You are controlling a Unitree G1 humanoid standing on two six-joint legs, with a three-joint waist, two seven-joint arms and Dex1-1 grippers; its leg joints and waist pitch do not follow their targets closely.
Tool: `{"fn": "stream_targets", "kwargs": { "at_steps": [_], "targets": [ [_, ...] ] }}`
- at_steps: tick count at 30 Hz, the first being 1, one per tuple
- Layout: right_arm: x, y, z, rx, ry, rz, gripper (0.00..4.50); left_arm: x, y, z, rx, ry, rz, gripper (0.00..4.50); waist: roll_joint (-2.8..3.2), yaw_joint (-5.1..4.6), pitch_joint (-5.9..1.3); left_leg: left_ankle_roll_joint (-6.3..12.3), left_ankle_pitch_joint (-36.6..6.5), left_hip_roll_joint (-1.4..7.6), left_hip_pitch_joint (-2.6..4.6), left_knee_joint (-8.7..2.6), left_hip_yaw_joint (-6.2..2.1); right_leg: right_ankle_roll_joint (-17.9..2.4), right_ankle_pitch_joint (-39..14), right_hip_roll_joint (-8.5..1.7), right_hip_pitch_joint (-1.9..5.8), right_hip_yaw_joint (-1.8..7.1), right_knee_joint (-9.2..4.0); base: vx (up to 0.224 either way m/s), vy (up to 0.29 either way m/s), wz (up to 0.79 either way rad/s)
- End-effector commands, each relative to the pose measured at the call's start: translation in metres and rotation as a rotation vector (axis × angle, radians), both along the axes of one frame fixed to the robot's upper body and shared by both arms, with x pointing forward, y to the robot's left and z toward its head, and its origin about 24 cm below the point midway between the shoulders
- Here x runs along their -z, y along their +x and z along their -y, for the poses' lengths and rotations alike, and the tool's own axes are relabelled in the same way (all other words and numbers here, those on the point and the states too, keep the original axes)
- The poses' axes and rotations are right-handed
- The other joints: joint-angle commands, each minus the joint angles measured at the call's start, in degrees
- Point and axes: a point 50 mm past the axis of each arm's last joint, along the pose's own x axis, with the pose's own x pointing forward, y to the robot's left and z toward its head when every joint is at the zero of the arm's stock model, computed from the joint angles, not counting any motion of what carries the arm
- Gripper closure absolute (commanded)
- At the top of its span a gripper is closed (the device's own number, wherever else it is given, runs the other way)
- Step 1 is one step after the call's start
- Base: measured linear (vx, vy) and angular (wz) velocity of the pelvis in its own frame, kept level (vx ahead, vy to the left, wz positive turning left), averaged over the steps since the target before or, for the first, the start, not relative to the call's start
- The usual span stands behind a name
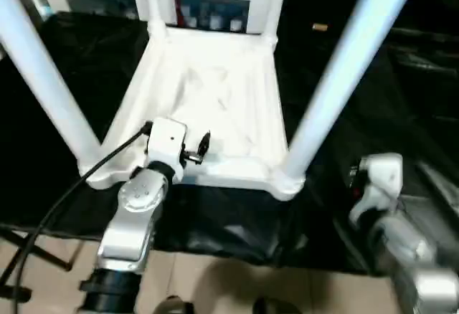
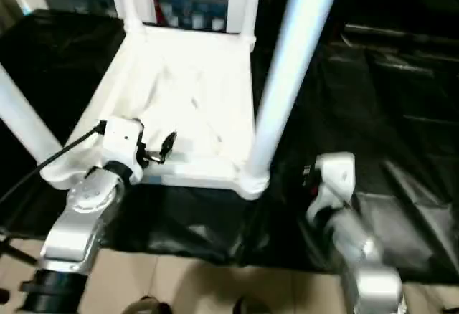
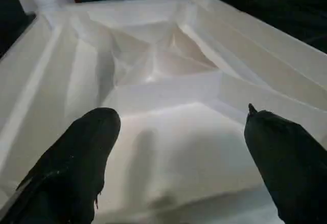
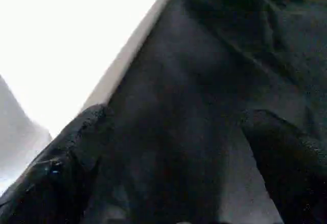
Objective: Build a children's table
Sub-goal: Rotate table base
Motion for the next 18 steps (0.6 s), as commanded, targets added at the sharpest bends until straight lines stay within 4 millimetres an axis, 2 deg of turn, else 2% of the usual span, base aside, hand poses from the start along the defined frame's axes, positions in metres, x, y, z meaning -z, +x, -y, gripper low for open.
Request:
{"fn": "stream_targets", "kwargs": {
  "at_steps": [1,2,3,4,6,7,8,9,11,12,13,15,16,17,18],
  "targets": [
    [0.001,0.004,0.014,-0.006,-0.028,-0.031,0.0,-0.003,0.002,0.01,0.027,0.015,0.005,0.02,-1.1,-0.01,-3.98,11.37,17.4,7.75,3.05,-4.45,-4.8,-6.2,5.8,-5.33,0.81,2.04,-2.33,0.0,0.0,0.0],
    [0.0,0.006,0.015,-0.018,-0.036,-0.03,0.0,-0.004,0.002,0.011,0.031,0.022,0.007,0.02,-1.82,1.31,-3.59,10.75,9.1,2.2,0.38,-3.39,-1.26,-10.2,8.2,-7.44,2.81,3.27,-4.49,-0.088,-0.01,0.03],
    [-0.001,0.01,0.016,-0.042,-0.048,-0.037,0.0,-0.006,0.005,0.012,0.031,0.024,0.006,0.02,-2.25,2.29,-2.8,7.85,-0.4,3.1,0.73,-4.31,-1.51,-10.5,-0.5,-8.82,3.16,3.97,-5.9,-0.086,-0.048,0.09],
    [-0.001,0.011,0.016,-0.044,-0.049,-0.038,0.0,-0.006,0.005,0.012,0.03,0.023,0.006,0.02,-1.68,2.44,-2.17,5.66,-5.3,4.12,1.56,-5.62,-1.81,-10.9,-10.8,-7.99,2.72,3.14,-6.57,-0.086,-0.048,0.09],
    [-0.001,0.015,0.018,-0.078,-0.09,-0.056,0.0,-0.008,0.01,0.009,-0.021,-0.01,0.014,0.02,-1.18,1.86,-2.4,3.76,-9.4,4.94,2.15,-6.83,-2.0,-10.5,-17.7,-6.34,2.63,2.16,-6.69,-0.058,-0.031,0.05],
    [-0.001,0.016,0.018,-0.079,-0.095,-0.061,0.0,-0.006,0.012,0.007,-0.042,-0.014,0.011,0.02,-1.29,1.51,-2.41,2.85,-10.9,5.3,2.29,-7.19,-2.19,-10.4,-18.2,-6.02,2.47,1.87,-6.61,-0.07,-0.019,0.05],
    [-0.001,0.016,0.018,-0.077,-0.094,-0.06,0.0,-0.006,0.012,0.007,-0.045,-0.008,0.015,0.02,-1.23,1.42,-2.28,2.51,-11.4,5.31,2.26,-7.29,-2.28,-10.3,-18.2,-6.13,2.43,1.83,-6.62,0.0,0.0,0.0],
    [0.0,0.016,0.018,-0.063,-0.082,-0.058,0.0,-0.005,0.013,0.007,-0.052,0.003,0.029,0.02,-1.08,1.48,-2.47,2.05,-11.7,5.35,2.31,-7.32,-2.32,-10.1,-17.6,-6.42,2.53,1.91,-6.56,0.0,0.0,0.0],
    [0.002,0.014,0.015,-0.025,-0.041,-0.047,0.0,-0.007,0.014,0.008,-0.048,0.015,0.046,0.02,-0.83,1.65,-3.0,2.21,-9.3,5.44,2.26,-7.12,-2.25,-10.7,-13.4,-6.8,2.85,1.93,-6.14,0.0,0.0,0.0],
    [0.003,0.014,0.013,-0.001,-0.007,-0.039,0.0,-0.011,0.015,0.01,-0.041,0.028,0.071,0.02,-0.77,1.69,-3.22,2.83,-6.7,5.44,2.0,-6.99,-2.23,-11.4,-9.1,-6.86,3.02,1.89,-5.66,0.0,0.0,0.0],
    [0.003,0.014,0.013,-0.001,-0.007,-0.039,0.0,-0.011,0.015,0.01,-0.041,0.028,0.071,0.02,-0.15,1.86,-3.47,3.08,-5.4,5.49,1.99,-6.89,-2.34,-12.0,-6.8,-6.91,3.13,1.81,-5.28,0.0,0.0,0.0],
    [0.006,0.012,0.007,0.009,0.018,-0.038,0.0,-0.012,0.017,0.012,-0.033,0.032,0.073,0.02,0.05,1.87,-3.88,4.69,-1.6,5.49,1.86,-6.5,-2.24,-14.1,1.3,-6.74,3.44,1.58,-4.33,0.0,0.0,0.0],
    [0.007,0.01,0.002,0.005,0.019,-0.035,0.0,-0.012,0.018,0.013,-0.031,0.019,0.067,0.02,-0.03,1.87,-3.9,5.04,-1.5,5.52,1.91,-6.48,-2.17,-14.4,2.0,-6.77,3.43,1.58,-4.34,0.0,0.0,0.0],
    [0.007,0.01,0.002,0.005,0.019,-0.035,0.0,-0.012,0.018,0.013,-0.031,0.019,0.067,0.02,0.79,1.75,-4.06,3.91,-2.1,5.98,2.25,-6.51,-2.56,-14.6,3.4,-5.77,3.31,1.06,-4.31,0.0,0.0,0.0],
    [0.011,0.007,-0.004,-0.007,0.014,-0.032,0.0,-0.009,0.02,0.016,-0.025,0.008,0.056,0.02,2.04,1.75,-4.43,2.32,-3.0,7.25,2.83,-6.88,-3.74,-14.4,4.1,-4.3,3.31,-0.07,-3.73,0.0,0.0,0.0]
  ]
}}
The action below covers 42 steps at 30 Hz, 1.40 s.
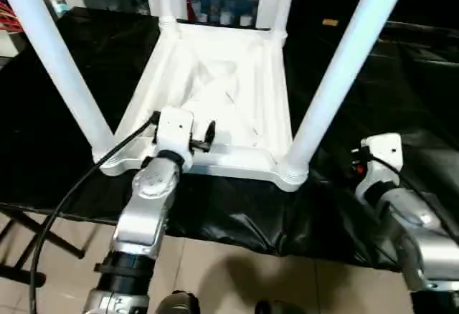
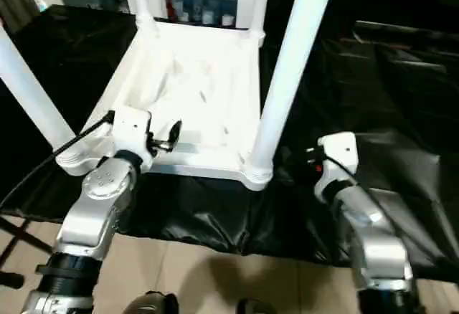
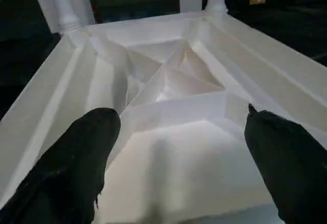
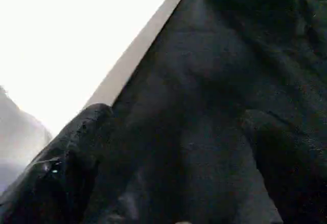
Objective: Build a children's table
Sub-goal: Rotate table base
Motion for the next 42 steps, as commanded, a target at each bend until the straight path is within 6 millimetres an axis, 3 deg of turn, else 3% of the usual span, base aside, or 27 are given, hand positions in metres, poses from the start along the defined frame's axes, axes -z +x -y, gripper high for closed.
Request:
{"fn": "stream_targets", "kwargs": {
  "at_steps": [1,2,5,7,8,10,13,15,16,17,19,20,22,25,26,28,29,30,31,32,34,35,36,38,39,41,42],
  "targets": [
    [0.001,-0.005,-0.007,-0.001,-0.01,0.017,0.0,0.005,0.004,0.007,0.012,-0.013,-0.019,0.02,2.25,-0.12,-5.02,2.06,-5.5,8.61,2.97,-5.36,-4.85,-14.3,2.8,-2.5,1.99,0.76,-2.38,0.0,0.0,0.0],
    [0.002,-0.006,-0.007,0.006,-0.007,0.013,0.0,0.006,0.004,0.008,0.01,-0.015,-0.022,0.02,2.92,-1.31,-5.41,5.5,-4.1,13.84,4.42,-7.7,-8.35,-11.0,-1.0,-1.83,0.67,-1.04,0.85,0.0,0.0,0.0],
    [0.002,-0.006,-0.003,0.03,0.003,0.006,0.0,0.009,0.003,0.008,0.008,-0.028,-0.028,0.02,2.57,-1.6,-5.71,15.03,0.8,15.19,4.59,-8.3,-8.88,-10.4,-3.8,-2.49,-1.64,-0.6,4.13,-0.004,-0.063,0.02],
    [0.001,-0.007,-0.001,0.029,-0.004,0.004,0.0,0.011,0.001,0.008,0.005,-0.053,-0.04,0.02,0.33,-1.8,-6.23,20.98,-2.8,9.92,2.48,-5.18,-6.09,-20.1,1.8,-4.32,-0.48,1.19,1.19,-0.029,-0.247,0.08],
    [0.002,-0.008,0.0,0.024,-0.013,-0.001,0.0,0.014,0.0,0.005,-0.017,-0.075,-0.062,0.02,-3.51,-0.41,-6.35,16.65,-10.9,-3.21,-1.79,8.05,1.08,-23.6,-0.7,-4.65,3.31,3.06,-5.86,-0.028,-0.214,0.04],
    [0.002,-0.008,0.0,0.019,-0.016,-0.005,0.0,0.014,-0.001,0.003,-0.022,-0.096,-0.065,0.02,-2.11,1.11,-4.75,5.45,-5.1,-3.5,-3.57,8.34,-1.08,-4.2,-9.0,-6.35,4.6,2.52,-5.99,-0.027,-0.153,-0.06],
    [0.001,-0.009,0.0,-0.005,-0.02,-0.006,0.0,0.012,-0.003,-0.002,-0.048,-0.107,-0.048,0.02,-0.01,1.16,-5.0,7.9,-4.1,0.17,-1.87,1.5,-4.09,10.4,-19.4,-7.77,5.71,2.2,-8.21,-0.062,-0.147,-0.04],
    [0.0,-0.008,-0.001,-0.026,-0.021,-0.003,0.0,0.011,-0.006,-0.005,-0.056,-0.116,-0.024,0.02,1.33,0.51,-5.8,11.61,-6.1,7.34,0.38,-2.64,-8.52,13.1,-18.4,-5.33,4.33,-1.3,-6.91,-0.065,-0.088,-0.09],
    [-0.001,-0.007,-0.002,-0.03,-0.023,0.0,0.0,0.011,-0.007,-0.006,-0.061,-0.111,-0.024,0.02,1.45,-1.3,-5.44,16.35,-10.3,15.06,2.8,-5.88,-11.76,4.5,-6.6,-7.07,1.85,1.43,2.02,-0.056,-0.086,-0.09],
    [-0.003,-0.005,-0.003,-0.038,-0.028,0.008,0.0,0.012,-0.008,-0.008,-0.074,-0.098,-0.025,0.02,0.8,-0.85,-5.36,15.48,-11.4,13.21,3.61,-5.68,-10.3,1.8,-4.3,-6.85,0.49,2.27,1.9,-0.039,-0.077,0.12],
    [-0.005,-0.003,-0.005,-0.056,-0.034,0.014,0.0,0.012,-0.01,-0.009,-0.074,-0.09,-0.022,0.02,-1.31,-0.29,-4.41,5.38,-16.1,3.28,2.16,-1.87,-4.07,-3.9,-11.4,-9.07,1.19,4.08,-5.05,-0.045,-0.08,0.24],
    [-0.005,-0.002,-0.006,-0.066,-0.039,0.014,0.0,0.011,-0.011,-0.009,-0.068,-0.09,-0.01,0.02,-2.69,1.57,-4.11,3.87,-8.6,2.81,0.1,-0.85,-4.67,-3.1,-26.8,-12.17,4.47,2.71,-5.8,-0.058,-0.08,0.11],
    [-0.004,0.0,-0.01,-0.093,-0.048,0.009,0.0,0.01,-0.013,-0.01,-0.06,-0.092,-0.002,0.02,-1.44,2.36,-3.55,2.54,-5.7,2.07,0.67,0.93,-5.38,-1.3,-45.1,-13.26,4.2,-2.48,-9.55,-0.074,-0.057,0.15],
    [-0.003,0.001,-0.012,-0.097,-0.051,0.009,0.0,0.01,-0.013,-0.012,-0.064,-0.088,-0.007,0.02,1.32,-0.65,-2.06,-3.28,-30.6,4.57,-1.01,-3.84,-7.96,0.3,-46.4,-9.24,8.98,-10.55,-7.24,-0.043,0.032,0.42],
    [-0.002,0.001,-0.011,-0.081,-0.033,0.004,0.0,0.01,-0.013,-0.013,-0.063,-0.085,-0.01,0.02,2.97,-0.09,-2.4,-7.22,-54.0,9.9,1.25,-10.72,-7.69,-2.0,-23.5,-2.32,7.78,-5.87,5.14,0.02,0.053,0.4],
    [0.0,0.001,-0.011,-0.069,-0.018,-0.003,0.0,0.01,-0.013,-0.014,-0.061,-0.083,-0.012,0.02,3.03,2.03,-2.29,-9.13,-61.0,7.71,2.93,-12.06,-4.1,-4.0,-11.7,0.56,5.84,-6.11,7.76,0.032,0.008,0.29],
    [0.001,0.0,-0.011,-0.075,-0.022,-0.006,0.0,0.01,-0.012,-0.014,-0.054,-0.08,-0.012,0.02,0.3,0.53,-2.59,-7.1,-56.4,8.28,7.1,-9.61,-5.05,-4.4,-21.1,-2.58,4.15,-1.82,4.05,0.048,-0.048,0.21],
    [0.002,-0.001,-0.011,-0.079,-0.027,-0.006,0.0,0.01,-0.012,-0.014,-0.049,-0.078,-0.012,0.02,-0.74,1.27,-2.3,-7.26,-45.9,4.42,8.36,-2.13,-3.04,-7.8,-43.7,-8.49,2.35,1.08,-5.9,0.043,-0.062,0.03],
    [0.002,-0.001,-0.011,-0.079,-0.027,-0.006,0.0,0.01,-0.012,-0.014,-0.049,-0.078,-0.012,0.02,-2.35,2.0,-2.3,-3.55,-31.4,2.62,6.66,2.09,-1.92,-7.4,-52.2,-10.97,4.3,2.68,-8.91,0.129,-0.051,0.01],
    [0.002,-0.001,-0.011,-0.074,-0.028,-0.009,0.0,0.01,-0.012,-0.014,-0.043,-0.076,-0.015,0.02,-2.51,3.78,-3.01,2.56,-8.3,2.68,0.32,4.66,-3.27,-7.5,-52.3,-13.12,10.51,6.08,-9.55,0.097,-0.006,-0.01],
    [0.003,-0.002,-0.01,-0.068,-0.028,-0.01,0.0,0.01,-0.012,-0.013,-0.033,-0.071,-0.017,0.02,-1.22,4.57,-3.38,2.34,-2.6,3.25,-0.15,1.12,-3.33,-8.6,-43.0,-9.22,11.8,2.42,-8.39,0.118,0.038,0.05],
    [0.004,-0.002,-0.009,-0.049,-0.027,-0.011,0.0,0.01,-0.013,-0.013,-0.023,-0.07,-0.02,0.02,1.51,4.49,-4.87,2.81,0.0,3.91,3.08,-3.19,-3.01,-8.6,-27.5,-4.38,10.72,-0.98,-6.32,0.103,0.049,0.12],
    [0.004,-0.002,-0.009,-0.045,-0.027,-0.01,0.0,0.01,-0.013,-0.013,-0.019,-0.072,-0.022,0.02,2.15,1.51,-5.65,5.99,-5.9,7.09,8.58,-5.47,-6.25,-8.2,-17.1,-0.88,6.13,-2.53,-1.54,0.13,0.06,0.16],
    [0.004,-0.003,-0.01,-0.045,-0.026,-0.007,0.0,0.011,-0.013,-0.012,-0.009,-0.071,-0.029,0.02,2.69,-1.06,-7.0,19.47,-2.1,11.6,14.41,-5.13,-11.78,-2.7,-11.2,-1.72,-0.01,-1.49,4.64,0.168,0.022,0.04],
    [0.004,-0.004,-0.01,-0.045,-0.027,-0.007,0.0,0.011,-0.014,-0.011,0.001,-0.079,-0.031,0.02,1.93,-2.15,-7.33,28.06,9.6,12.38,13.95,-4.33,-12.86,2.8,-9.1,-2.81,-2.58,-0.68,7.15,0.156,-0.039,-0.15],
    [0.003,-0.006,-0.01,-0.047,-0.034,-0.006,0.0,0.012,-0.014,-0.009,0.012,-0.08,-0.034,0.02,0.26,-1.88,-7.26,29.28,16.7,8.92,11.75,-3.0,-10.58,4.5,-2.7,-4.37,-3.98,2.24,5.42,0.114,-0.087,-0.23],
    [0.003,-0.006,-0.01,-0.048,-0.038,-0.007,0.0,0.012,-0.014,-0.009,0.013,-0.081,-0.037,0.02,-3.34,-0.8,-6.32,19.99,5.1,-1.11,3.72,1.06,-3.82,2.7,7.4,-4.77,3.57,5.51,-0.82,0.056,-0.082,0.07]
  ]
}}
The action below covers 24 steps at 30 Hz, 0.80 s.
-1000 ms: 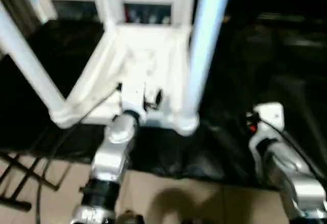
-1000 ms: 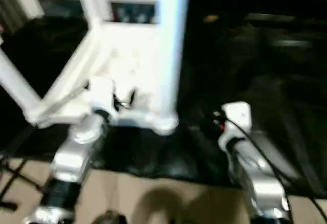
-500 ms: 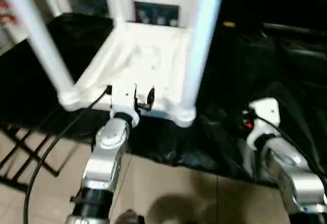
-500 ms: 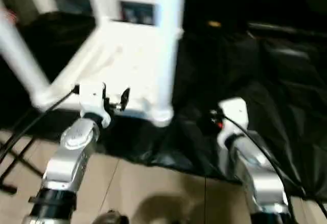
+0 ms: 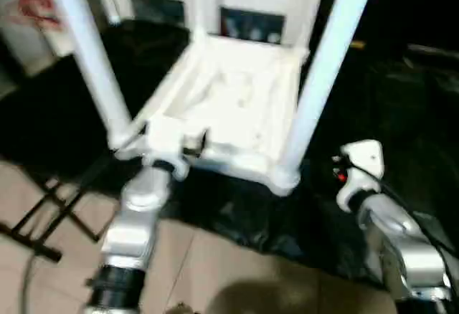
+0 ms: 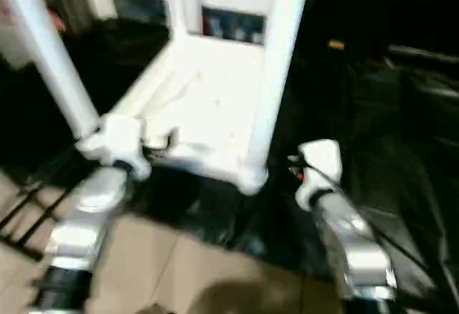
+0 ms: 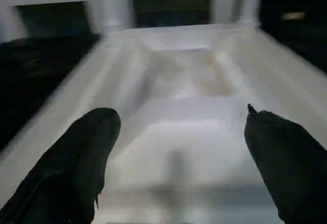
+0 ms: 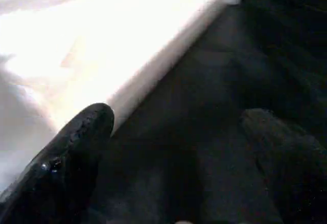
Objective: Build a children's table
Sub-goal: Rotate table base
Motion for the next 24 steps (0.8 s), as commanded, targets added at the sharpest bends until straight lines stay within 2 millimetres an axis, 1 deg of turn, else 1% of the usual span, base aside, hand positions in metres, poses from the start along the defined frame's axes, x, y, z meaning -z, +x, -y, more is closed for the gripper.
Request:
{"fn": "stream_targets", "kwargs": {
  "at_steps": [1,2,3,4,5,6,7,8,9,10,11,12,13,14,15,16,17,18,19,20,21,22,23,24],
  "targets": [
    [-0.002,-0.004,0.01,0.027,-0.034,0.007,0.0,0.001,-0.002,0.012,0.053,-0.028,-0.008,0.02,-1.72,2.8,-3.12,13.05,-2.8,-1.85,-3.28,3.56,0.3,-2.2,-5.3,-6.68,7.74,8.37,-10.38,0.0,0.0,0.0],
    [-0.002,-0.004,0.011,0.028,-0.038,0.008,0.0,0.0,-0.002,0.013,0.059,-0.041,-0.003,0.02,-2.16,2.42,-2.87,10.18,-1.5,-0.5,-5.08,4.44,-1.3,-5.7,-4.0,-8.53,9.88,8.83,-9.72,0.08,-0.051,0.08],
    [-0.002,-0.004,0.012,0.031,-0.044,0.008,0.0,0.001,-0.003,0.014,0.074,-0.056,-0.01,0.02,-1.72,2.64,-3.19,4.33,6.9,0.14,-5.82,2.81,-2.24,-7.3,10.7,-6.27,10.25,5.64,-7.0,0.126,-0.04,-0.12],
    [-0.002,-0.004,0.012,0.031,-0.044,0.008,0.0,0.001,-0.003,0.014,0.074,-0.056,-0.01,0.02,-1.8,2.22,-3.21,2.23,11.6,0.29,-5.64,0.99,-2.07,-7.2,22.4,-4.67,9.65,4.02,-5.58,0.176,-0.047,-0.15],
    [-0.003,-0.004,0.017,0.038,-0.052,0.009,0.0,0.005,-0.004,0.019,0.127,-0.05,-0.045,0.02,0.2,1.85,-3.22,0.13,17.9,1.33,-4.32,-2.64,-1.86,-7.6,34.0,-1.89,7.63,0.92,-4.32,0.1,-0.026,-0.08],
    [-0.004,-0.004,0.019,0.04,-0.053,0.01,0.0,0.007,-0.005,0.021,0.149,-0.047,-0.057,0.02,0.77,0.89,-2.91,1.71,19.5,2.55,-4.4,-3.81,-2.2,-7.0,36.8,-0.26,6.65,-0.02,-3.87,0.069,-0.015,-0.09],
    [-0.004,-0.004,0.019,0.039,-0.054,0.01,0.0,0.008,-0.005,0.021,0.155,-0.046,-0.06,0.02,2.04,1.24,-4.05,1.57,20.9,3.39,-3.74,-3.11,-2.69,-7.2,37.7,0.01,6.63,0.26,-2.97,0.0,0.0,0.0],
    [-0.005,-0.003,0.021,0.035,-0.062,0.013,0.0,0.011,-0.006,0.023,0.195,-0.044,-0.079,0.02,2.09,1.65,-4.83,2.2,22.3,4.7,-2.16,-2.14,-2.88,-8.8,38.1,-0.41,5.68,0.93,-2.97,0.0,0.0,0.0],
    [-0.007,-0.003,0.022,0.011,-0.072,0.014,0.0,0.013,-0.007,0.026,0.259,-0.047,-0.085,0.02,1.82,1.58,-4.33,2.46,20.7,4.92,-2.64,-2.99,-2.87,-10.9,35.2,-0.67,5.93,0.68,-3.49,0.0,0.0,0.0],
    [-0.008,-0.002,0.023,0.003,-0.075,0.013,0.0,0.013,-0.007,0.027,0.279,-0.048,-0.087,0.02,1.85,1.67,-4.26,2.46,18.4,5.01,-2.54,-3.1,-2.7,-11.8,32.3,-0.81,5.83,0.69,-3.9,0.021,0.052,0.12],
    [-0.01,-0.002,0.023,-0.033,-0.077,0.012,0.0,0.015,-0.008,0.03,0.381,-0.035,-0.09,0.02,1.43,1.87,-3.95,2.82,12.6,5.32,-2.29,-3.58,-2.38,-13.6,25.6,-1.33,5.59,0.85,-4.74,0.0,0.0,0.0],
    [-0.012,-0.002,0.024,-0.062,-0.076,0.009,0.0,0.016,-0.008,0.03,0.45,-0.012,-0.1,0.02,1.78,2.16,-3.76,3.28,8.1,5.7,-2.22,-4.13,-2.19,-15.3,19.2,-1.83,5.62,0.81,-5.15,0.0,0.0,0.0],
    [-0.014,-0.003,0.026,-0.129,-0.085,-0.009,0.0,0.02,-0.009,0.029,0.597,0.047,-0.132,0.02,1.98,2.46,-3.72,3.73,5.4,6.2,-1.85,-4.47,-1.99,-16.0,15.0,-2.18,5.4,0.79,-5.61,0.0,0.0,0.0],
    [-0.014,-0.003,0.026,-0.129,-0.085,-0.009,0.0,0.02,-0.009,0.029,0.597,0.047,-0.132,0.02,1.87,2.53,-3.58,3.98,4.3,6.19,-1.75,-4.62,-1.72,-16.0,13.2,-2.15,5.23,0.85,-5.9,0.0,0.0,0.0],
    [-0.014,-0.004,0.027,-0.19,-0.098,-0.022,0.0,0.021,-0.009,0.027,0.719,0.093,-0.159,0.02,1.95,2.45,-3.38,3.68,2.1,6.51,-1.82,-4.99,-1.34,-16.2,11.0,-2.31,5.03,0.86,-5.98,0.0,0.0,0.0],
    [-0.014,-0.004,0.027,-0.192,-0.099,-0.023,0.0,0.021,-0.009,0.027,0.722,0.094,-0.16,0.02,1.81,2.42,-3.37,3.37,1.0,6.61,-1.8,-5.15,-1.05,-16.3,9.8,-2.37,5.06,0.85,-6.16,0.0,0.0,0.0],
    [-0.015,-0.005,0.027,-0.234,-0.109,-0.031,0.0,0.022,-0.01,0.025,0.8,0.11,-0.184,0.02,1.68,2.42,-3.27,2.63,-0.8,6.7,-1.89,-5.42,-0.68,-16.3,7.6,-2.66,5.08,0.92,-6.35,0.0,0.0,0.0],
    [-0.015,-0.006,0.028,-0.256,-0.12,-0.032,0.0,0.021,-0.01,0.024,0.844,0.114,-0.197,0.19,1.62,2.38,-3.2,1.8,-2.6,6.76,-1.84,-5.63,-0.35,-16.3,5.7,-2.77,5.0,0.95,-6.54,0.0,0.0,0.0],
    [-0.017,-0.007,0.028,-0.3,-0.144,-0.029,0.0,0.021,-0.01,0.021,0.928,0.139,-0.214,0.29,1.46,2.39,-3.14,1.57,-3.4,6.63,-1.87,-5.73,-0.21,-16.0,4.3,-2.77,5.01,0.92,-6.71,0.0,0.0,0.0],
    [-0.017,-0.007,0.029,-0.315,-0.15,-0.031,0.0,0.02,-0.009,0.019,0.956,0.155,-0.218,0.36,1.31,2.55,-3.05,1.13,-4.7,6.65,-1.53,-5.89,0.34,-15.6,1.0,-2.82,4.73,1.08,-7.17,0.0,0.0,0.0],
    [-0.018,-0.008,0.03,-0.335,-0.156,-0.035,0.0,0.02,-0.007,0.017,0.99,0.179,-0.231,0.4,1.01,2.48,-2.94,1.02,-5.4,6.56,-1.43,-6.0,0.81,-15.4,-1.1,-2.91,4.59,1.18,-7.55,0.0,0.0,0.0],
    [-0.018,-0.008,0.03,-0.346,-0.157,-0.038,0.0,0.021,-0.005,0.016,1.009,0.191,-0.24,0.64,1.02,2.63,-3.11,0.9,-5.3,6.68,-1.34,-6.14,1.08,-15.1,-2.1,-3.06,4.63,1.18,-7.53,-0.051,0.0,0.07],
    [-0.018,-0.009,0.03,-0.376,-0.162,-0.044,0.0,0.021,-0.003,0.015,1.044,0.226,-0.247,0.64,1.16,2.64,-3.04,0.85,-5.5,6.81,-1.44,-6.34,1.22,-14.9,-2.8,-3.03,4.44,1.1,-7.69,0.0,0.0,0.0],
    [-0.018,-0.01,0.03,-0.381,-0.162,-0.045,0.0,0.021,-0.003,0.015,1.051,0.232,-0.248,0.76,1.16,2.64,-3.04,0.85,-5.5,6.81,-1.44,-6.34,1.22,-14.9,-2.8,-3.03,4.44,1.1,-7.69,0.0,0.0,0.0]
  ]
}}
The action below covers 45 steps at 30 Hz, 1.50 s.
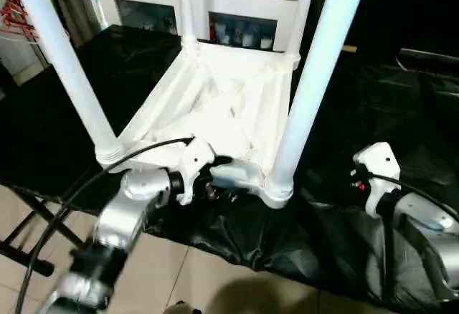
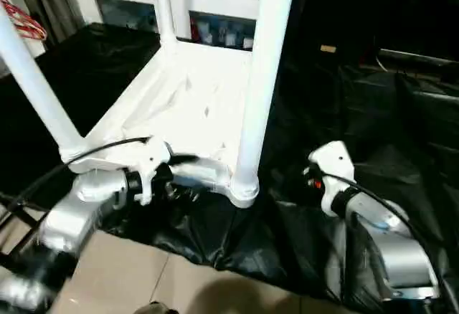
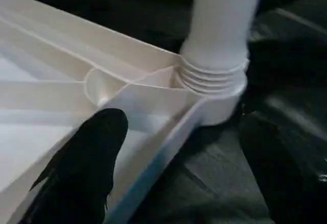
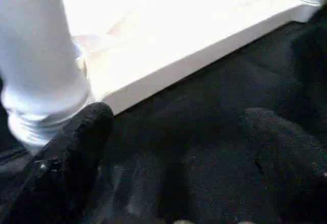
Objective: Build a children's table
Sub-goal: Rotate table base, then rotate leg to tighten
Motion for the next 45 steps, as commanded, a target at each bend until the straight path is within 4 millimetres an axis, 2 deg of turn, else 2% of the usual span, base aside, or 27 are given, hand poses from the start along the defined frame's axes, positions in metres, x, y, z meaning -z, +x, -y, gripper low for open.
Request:
{"fn": "stream_targets", "kwargs": {
  "at_steps": [1,2,4,5,8,9,10,13,14,17,18,20,21,25,26,27,32,35,37,38,41,43,44,45],
  "targets": [
    [-0.001,-0.003,-0.002,-0.075,0.002,-0.012,0.0,0.001,0.003,0.0,0.107,0.063,0.015,0.87,-0.75,0.21,-2.9,2.55,-10.1,4.03,1.29,-5.04,-1.55,-13.1,-3.7,-4.63,1.72,2.63,-5.2,0.0,0.0,0.0],
    [-0.001,-0.005,-0.003,-0.112,-0.003,-0.023,0.0,0.002,0.005,0.0,0.145,0.094,0.017,0.93,-0.55,0.23,-3.04,2.31,-10.2,4.17,1.38,-5.04,-1.59,-13.2,-3.2,-4.7,1.74,2.62,-5.02,0.0,0.0,0.0],
    [0.0,-0.009,-0.006,-0.169,-0.013,-0.042,0.0,0.004,0.01,0.001,0.19,0.144,0.015,1.02,-0.58,0.17,-2.98,2.45,-10.3,4.13,1.3,-5.09,-1.6,-13.1,-2.8,-4.63,1.67,2.64,-5.17,0.0,0.0,0.0],
    [0.001,-0.01,-0.007,-0.187,-0.02,-0.045,0.0,0.004,0.013,0.002,0.201,0.16,0.024,1.12,-0.28,0.26,-3.15,2.42,-9.9,4.24,1.27,-5.01,-1.67,-13.5,-1.3,-4.78,1.71,2.62,-4.87,0.0,0.0,0.0],
    [0.002,-0.013,-0.01,-0.238,-0.017,-0.057,0.0,0.001,0.023,0.011,0.215,0.158,0.075,1.33,-0.5,0.48,-3.33,3.46,-8.1,4.18,1.0,-4.71,-1.65,-15.1,3.4,-4.92,2.0,2.47,-4.66,0.0,0.0,0.0],
    [0.002,-0.014,-0.011,-0.252,-0.016,-0.062,0.0,0.0,0.027,0.013,0.207,0.162,0.093,1.33,-0.01,0.6,-3.47,3.48,-7.9,4.26,1.04,-4.66,-1.75,-15.4,4.0,-5.03,2.07,2.44,-4.46,0.0,0.0,0.0],
    [0.002,-0.014,-0.011,-0.253,-0.017,-0.062,0.0,0.0,0.027,0.014,0.206,0.163,0.095,1.52,-0.39,0.58,-3.58,3.87,-7.5,4.32,1.01,-4.54,-1.71,-15.9,5.7,-5.03,2.18,2.41,-4.34,0.0,0.0,0.0],
    [0.002,-0.016,-0.01,-0.268,-0.021,-0.07,0.0,-0.001,0.032,0.017,0.199,0.18,0.111,1.76,-0.36,0.7,-3.66,4.71,-6.8,4.3,1.0,-4.43,-1.73,-16.4,7.5,-5.01,2.26,2.35,-4.19,0.0,0.0,0.0],
    [0.003,-0.017,-0.01,-0.272,-0.021,-0.072,0.0,-0.001,0.034,0.017,0.2,0.183,0.11,1.84,-0.36,0.65,-3.54,4.98,-6.8,4.26,0.81,-4.46,-1.75,-16.6,7.5,-5.03,2.33,2.32,-4.19,0.0,0.0,0.0],
    [0.003,-0.019,-0.009,-0.282,-0.023,-0.077,0.0,0.0,0.037,0.017,0.227,0.211,0.093,2.16,-0.4,0.76,-3.45,5.1,-7.7,4.38,0.98,-4.53,-1.7,-16.9,5.7,-5.03,2.24,2.34,-4.5,0.0,0.0,0.0],
    [0.003,-0.02,-0.009,-0.285,-0.024,-0.079,0.0,0.001,0.038,0.017,0.234,0.221,0.089,2.28,-0.17,0.8,-3.34,5.04,-8.4,4.34,1.04,-4.56,-1.67,-16.9,5.0,-4.98,2.1,2.35,-4.7,0.0,0.0,0.0],
    [0.004,-0.02,-0.01,-0.29,-0.024,-0.082,0.0,0.001,0.039,0.016,0.252,0.234,0.08,2.41,-0.3,0.86,-3.34,4.83,-8.6,4.44,1.08,-4.65,-1.73,-17.1,4.8,-5.05,2.17,2.36,-4.57,0.0,0.0,0.0],
    [0.005,-0.021,-0.01,-0.291,-0.024,-0.082,0.0,0.001,0.04,0.016,0.259,0.236,0.079,2.52,-0.12,0.89,-3.32,4.77,-8.8,4.4,1.13,-4.62,-1.68,-17.2,4.5,-5.1,2.09,2.41,-4.75,0.0,0.0,0.0],
    [0.006,-0.022,-0.011,-0.299,-0.022,-0.085,0.0,-0.001,0.043,0.018,0.247,0.24,0.085,2.75,0.07,1.11,-3.25,4.63,-9.1,4.6,1.13,-4.66,-1.76,-17.9,5.6,-5.24,2.15,2.42,-4.59,0.0,0.0,0.0],
    [0.006,-0.022,-0.012,-0.3,-0.021,-0.085,0.0,-0.001,0.043,0.018,0.247,0.243,0.087,3.01,0.0,1.22,-3.25,4.73,-9.0,4.55,1.12,-4.62,-1.72,-18.0,5.8,-5.22,2.2,2.41,-4.53,0.0,0.0,0.0],
    [0.006,-0.023,-0.012,-0.302,-0.021,-0.087,0.0,-0.001,0.044,0.018,0.251,0.248,0.087,3.01,0.25,1.37,-3.24,4.95,-8.4,4.55,1.02,-4.59,-1.77,-18.0,6.2,-5.3,2.22,2.42,-4.47,0.0,0.0,0.0],
    [0.006,-0.024,-0.012,-0.308,-0.021,-0.089,0.0,0.001,0.044,0.018,0.263,0.274,0.085,3.46,0.35,1.45,-3.09,5.03,-9.0,4.69,1.07,-4.75,-1.85,-17.8,5.8,-5.26,2.16,2.38,-4.55,0.0,0.0,0.0],
    [0.005,-0.024,-0.013,-0.32,-0.024,-0.09,0.0,0.004,0.042,0.016,0.296,0.318,0.061,3.57,0.28,1.42,-3.0,4.78,-9.6,4.73,1.11,-4.88,-1.83,-17.8,4.7,-5.34,2.15,2.42,-4.74,0.0,0.0,0.0],
    [0.005,-0.023,-0.013,-0.323,-0.025,-0.089,0.0,0.006,0.041,0.015,0.314,0.339,0.042,3.88,0.2,1.35,-2.95,4.77,-9.4,4.76,1.02,-4.92,-1.86,-17.7,4.9,-5.35,2.19,2.42,-4.65,0.0,0.0,0.0],
    [0.005,-0.023,-0.014,-0.325,-0.026,-0.089,0.0,0.006,0.041,0.015,0.322,0.345,0.034,3.88,0.22,1.37,-3.01,4.89,-9.1,4.74,1.0,-4.86,-1.84,-17.9,5.4,-5.38,2.22,2.43,-4.61,0.0,0.0,0.0],
    [0.003,-0.021,-0.014,-0.328,-0.029,-0.086,0.0,0.008,0.037,0.014,0.384,0.361,-0.063,4.05,-0.01,1.34,-3.1,5.68,-7.4,4.74,0.98,-4.8,-1.75,-18.1,7.3,-5.38,2.23,2.36,-4.45,0.0,0.0,0.0],
    [0.003,-0.021,-0.013,-0.328,-0.029,-0.086,0.0,0.008,0.037,0.014,0.387,0.361,-0.095,4.2,0.08,1.36,-3.12,6.33,-6.2,4.74,0.98,-4.73,-1.64,-18.6,8.8,-5.42,2.17,2.31,-4.29,0.0,0.0,0.0],
    [0.003,-0.02,-0.013,-0.328,-0.029,-0.085,0.0,0.009,0.036,0.014,0.391,0.363,-0.122,4.26,-0.25,1.31,-3.1,6.86,-5.9,4.7,0.97,-4.71,-1.55,-18.8,9.3,-5.41,2.24,2.29,-4.35,0.0,0.0,0.0],
    [0.002,-0.02,-0.012,-0.327,-0.029,-0.084,0.0,0.01,0.035,0.014,0.397,0.362,-0.136,4.32,-0.13,1.36,-3.13,6.94,-5.7,4.69,0.97,-4.69,-1.56,-18.9,9.4,-5.45,2.25,2.27,-4.28,0.0,0.0,0.0]
  ]
}}
